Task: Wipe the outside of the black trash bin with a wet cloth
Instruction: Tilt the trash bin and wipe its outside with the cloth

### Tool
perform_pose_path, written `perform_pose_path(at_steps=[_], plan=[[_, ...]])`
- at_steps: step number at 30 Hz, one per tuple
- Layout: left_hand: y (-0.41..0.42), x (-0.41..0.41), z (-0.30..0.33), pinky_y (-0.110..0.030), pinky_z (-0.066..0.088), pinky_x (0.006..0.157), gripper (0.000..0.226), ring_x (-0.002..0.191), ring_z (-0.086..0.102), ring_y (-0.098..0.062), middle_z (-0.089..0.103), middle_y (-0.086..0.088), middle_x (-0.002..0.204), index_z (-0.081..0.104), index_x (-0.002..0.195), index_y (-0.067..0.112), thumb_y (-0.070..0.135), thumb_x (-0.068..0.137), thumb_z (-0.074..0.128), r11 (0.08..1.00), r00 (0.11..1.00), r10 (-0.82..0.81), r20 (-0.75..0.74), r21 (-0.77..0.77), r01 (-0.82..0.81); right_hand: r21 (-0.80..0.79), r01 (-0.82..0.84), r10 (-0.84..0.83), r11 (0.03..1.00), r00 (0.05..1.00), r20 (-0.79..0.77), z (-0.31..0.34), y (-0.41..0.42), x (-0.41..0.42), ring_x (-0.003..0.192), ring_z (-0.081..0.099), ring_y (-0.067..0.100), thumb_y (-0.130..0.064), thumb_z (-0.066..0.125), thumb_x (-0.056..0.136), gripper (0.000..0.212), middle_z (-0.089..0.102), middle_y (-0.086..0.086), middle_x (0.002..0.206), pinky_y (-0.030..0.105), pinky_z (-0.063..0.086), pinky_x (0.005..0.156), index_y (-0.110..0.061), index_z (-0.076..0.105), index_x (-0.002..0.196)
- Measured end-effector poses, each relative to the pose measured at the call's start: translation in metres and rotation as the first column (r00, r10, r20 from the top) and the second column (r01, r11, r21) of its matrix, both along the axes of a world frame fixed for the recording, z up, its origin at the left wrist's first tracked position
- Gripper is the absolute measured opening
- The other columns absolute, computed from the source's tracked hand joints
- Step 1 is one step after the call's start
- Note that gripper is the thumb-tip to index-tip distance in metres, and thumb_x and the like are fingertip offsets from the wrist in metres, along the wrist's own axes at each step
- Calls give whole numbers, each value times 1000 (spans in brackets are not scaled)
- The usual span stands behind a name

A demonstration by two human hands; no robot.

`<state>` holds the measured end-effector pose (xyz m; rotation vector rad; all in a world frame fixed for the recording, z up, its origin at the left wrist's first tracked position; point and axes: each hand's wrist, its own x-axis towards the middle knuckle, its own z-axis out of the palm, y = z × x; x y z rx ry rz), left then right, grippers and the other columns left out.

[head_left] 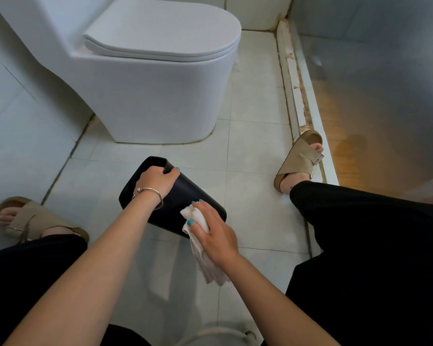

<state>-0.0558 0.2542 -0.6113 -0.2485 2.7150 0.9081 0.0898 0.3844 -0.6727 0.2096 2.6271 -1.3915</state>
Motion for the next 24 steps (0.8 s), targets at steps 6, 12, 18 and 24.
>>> perform_pose_path(at_steps=[6,12,18,24], plan=[[-3,10,-1,-30,33,55,39,56,43,-27,44,-3,56,37,56,13,39,81,54,1000,998,24,-58,5,-24,-38,44,-45,998,998,-45,6,0,1,126,43,-4,-54,45,96,43,27,-38,148,29,43,96,-54,33,138],[-8,16,1,-32,42,57,43,58,54,-28,51,-3,55,44,56,12,50,75,49,987,991,-114,-64,-120,106,-58,79,-83,995,993,-78,16,4,-8,126,45,-3,-52,47,97,42,27,-39,148,29,43,97,-56,33,137],[-20,18,2,-33,50,71,33,74,61,-22,63,5,70,60,77,19,50,74,51,962,976,-217,-23,-173,210,-70,41,-47,997,994,-95,19,7,-8,123,47,-6,-52,49,96,41,29,-41,146,27,44,95,-57,35,134],[-22,11,7,-33,45,78,50,95,59,-21,64,5,99,56,114,24,33,64,61,970,974,-175,146,193,146,-25,-20,18,999,995,-100,16,2,-2,128,40,-10,-54,49,96,41,27,-39,148,24,43,94,-63,28,129]])
